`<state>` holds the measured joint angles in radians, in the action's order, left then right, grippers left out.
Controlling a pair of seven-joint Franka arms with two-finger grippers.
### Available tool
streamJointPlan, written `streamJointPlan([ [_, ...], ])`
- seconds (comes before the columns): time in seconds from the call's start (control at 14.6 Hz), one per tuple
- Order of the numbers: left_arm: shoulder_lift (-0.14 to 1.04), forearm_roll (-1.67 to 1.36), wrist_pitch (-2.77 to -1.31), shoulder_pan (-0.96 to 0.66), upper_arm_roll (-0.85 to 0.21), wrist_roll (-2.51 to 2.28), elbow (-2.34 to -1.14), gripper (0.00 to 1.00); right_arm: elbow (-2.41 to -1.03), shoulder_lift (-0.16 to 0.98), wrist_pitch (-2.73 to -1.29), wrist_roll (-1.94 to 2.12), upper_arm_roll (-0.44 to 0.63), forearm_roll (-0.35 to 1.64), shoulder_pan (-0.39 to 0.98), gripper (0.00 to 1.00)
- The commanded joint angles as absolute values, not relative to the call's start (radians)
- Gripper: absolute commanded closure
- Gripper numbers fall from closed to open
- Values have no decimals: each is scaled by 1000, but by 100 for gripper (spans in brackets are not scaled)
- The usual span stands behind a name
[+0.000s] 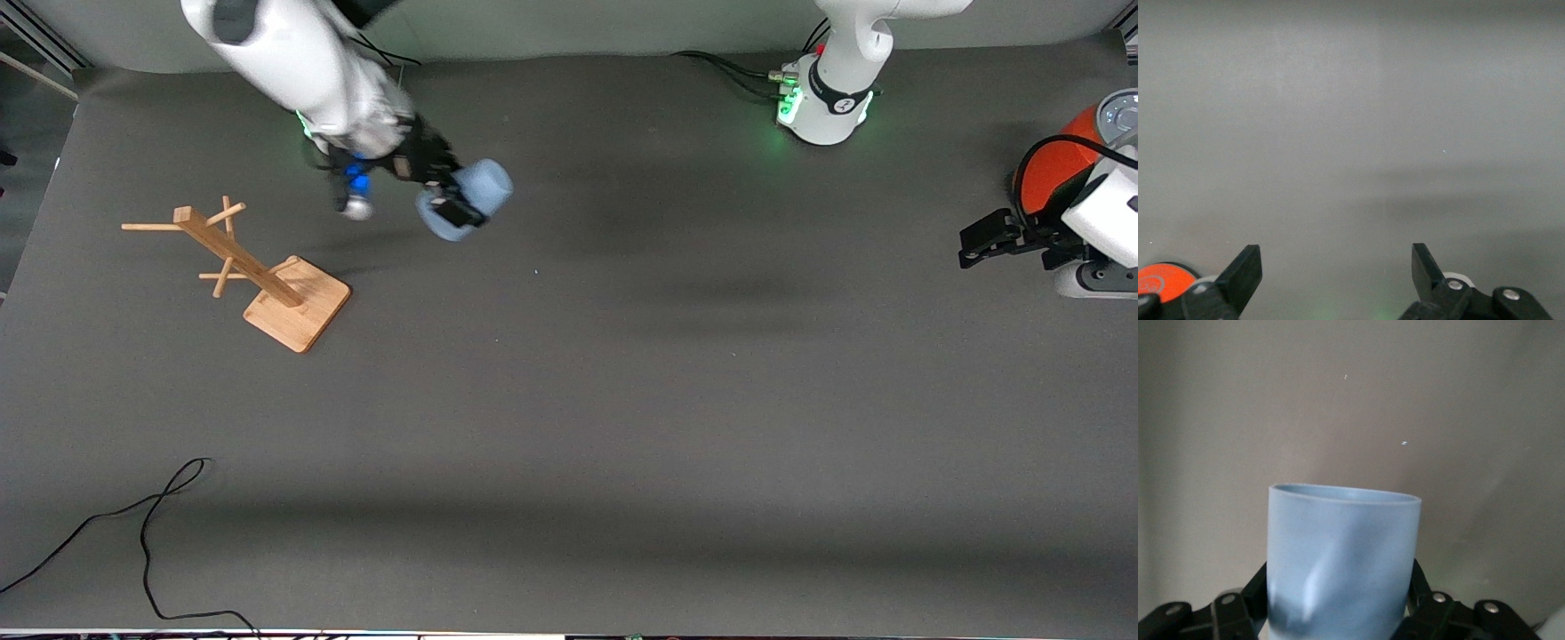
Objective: Rotate and upright cup with both arms
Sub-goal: 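Carry the blue cup with the right gripper toward the table middle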
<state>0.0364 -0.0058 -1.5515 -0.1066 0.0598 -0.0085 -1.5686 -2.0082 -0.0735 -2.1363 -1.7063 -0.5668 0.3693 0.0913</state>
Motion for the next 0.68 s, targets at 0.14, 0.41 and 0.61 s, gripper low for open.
streamJointPlan([
  [0.14,15,2,-1566,-112,61,-20,-1591,0,-1810,343,-2201,-2148,-684,-145,213,59],
  [0.41,17,2,-1568,-113,61,-18,-1588,0,-1744,590,-2243,-2390,-684,-414,328,58],
  [0.61,17,2,-1566,-112,61,-9,-1586,0,-1732,682,-2235,-2442,-667,-512,383,55],
])
